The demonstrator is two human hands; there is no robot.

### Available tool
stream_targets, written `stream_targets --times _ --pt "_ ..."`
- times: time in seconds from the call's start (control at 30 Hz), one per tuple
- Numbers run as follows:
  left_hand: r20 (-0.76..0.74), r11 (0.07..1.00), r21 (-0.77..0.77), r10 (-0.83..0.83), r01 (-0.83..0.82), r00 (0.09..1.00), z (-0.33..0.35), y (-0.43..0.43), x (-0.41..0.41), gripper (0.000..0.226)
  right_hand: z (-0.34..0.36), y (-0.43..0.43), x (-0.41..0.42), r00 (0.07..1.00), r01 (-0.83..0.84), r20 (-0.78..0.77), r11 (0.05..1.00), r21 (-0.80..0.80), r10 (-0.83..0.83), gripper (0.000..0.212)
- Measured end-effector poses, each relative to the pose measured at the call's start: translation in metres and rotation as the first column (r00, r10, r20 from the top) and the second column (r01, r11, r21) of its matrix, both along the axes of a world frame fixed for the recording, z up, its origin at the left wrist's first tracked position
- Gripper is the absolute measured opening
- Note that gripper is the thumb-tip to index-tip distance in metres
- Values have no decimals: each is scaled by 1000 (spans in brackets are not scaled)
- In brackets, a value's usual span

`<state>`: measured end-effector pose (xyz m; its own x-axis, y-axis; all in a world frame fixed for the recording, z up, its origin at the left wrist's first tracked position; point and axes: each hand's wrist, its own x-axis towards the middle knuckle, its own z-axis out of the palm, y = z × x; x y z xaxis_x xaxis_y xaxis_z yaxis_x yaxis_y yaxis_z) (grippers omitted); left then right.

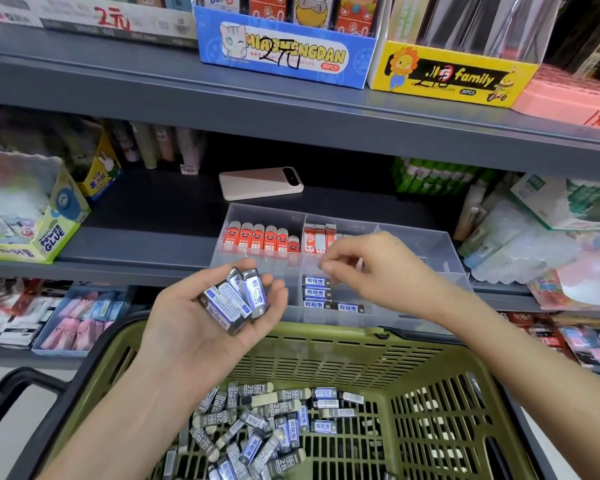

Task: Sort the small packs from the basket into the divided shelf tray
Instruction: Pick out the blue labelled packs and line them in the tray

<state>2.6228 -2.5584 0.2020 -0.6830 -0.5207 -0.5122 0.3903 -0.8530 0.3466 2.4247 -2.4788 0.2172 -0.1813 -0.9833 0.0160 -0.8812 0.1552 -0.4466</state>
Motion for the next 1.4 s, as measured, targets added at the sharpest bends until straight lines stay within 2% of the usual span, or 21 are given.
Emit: stream_targets --times 0.07,0.13,0.27,0.43,0.5,0.53,0.63,0.7,0.73,0.8,0.9,0.97,1.0,1.1,1.23,1.4 --pt "7 1000 6 2 -2 1000 2 2 -3 22 9 6 23 988 9 154 986 -168 17 11" --pt "3 1000 -18 -16 16 1000 3 5 -6 24 11 9 42 992 17 125 978 -206 9 15" --pt "-13 995 -67 -79 78 997 7 10 -10 31 12 3 55 998 -62 -29 985 -162 58 38" --pt "3 992 -46 -113 113 994 9 14 -11 32 16 2 50 988 -151 -20 985 -79 150 36" --pt "6 990 -40 -133 133 991 9 17 -12 31 17 3 47 987 -123 98 990 -74 130 31" --pt "6 989 -45 -142 143 990 9 17 -12 30 18 4 46 970 -99 217 993 -68 111 29" --pt "-2 988 -33 -148 148 989 10 17 -13 31 21 10 38 806 -38 586 995 -92 85 31" --pt "-21 989 -5 -145 145 989 9 15 -11 38 22 13 23 722 76 692 990 -120 29 33" --pt "-35 989 -1 -145 146 989 9 14 -10 40 22 12 13 730 132 683 984 -118 -16 32" --pt "-57 990 -9 -143 143 988 8 12 -6 41 21 9 -7 841 175 532 981 -83 -105 27" --pt "-59 991 -18 -131 130 990 4 8 -1 41 8 1 -25 989 95 103 993 69 -102 17" --pt "-57 992 -30 -128 126 990 2 6 2 40 -4 -4 -26 982 35 -187 983 179 -1 19" --pt "-58 991 -33 -129 127 990 0 5 3 39 -10 -6 -25 958 23 -285 976 214 40 22" --pt "-58 989 -38 -146 144 988 -4 3 5 36 -20 -11 -23 914 20 -401 980 200 64 24" --pt "-53 986 -32 -165 163 985 -8 0 4 36 -28 -10 -24 840 -94 -514 980 176 173 20" --pt "-52 986 -31 -166 165 985 -9 0 4 43 -35 -7 -26 823 -110 -543 985 136 167 15"
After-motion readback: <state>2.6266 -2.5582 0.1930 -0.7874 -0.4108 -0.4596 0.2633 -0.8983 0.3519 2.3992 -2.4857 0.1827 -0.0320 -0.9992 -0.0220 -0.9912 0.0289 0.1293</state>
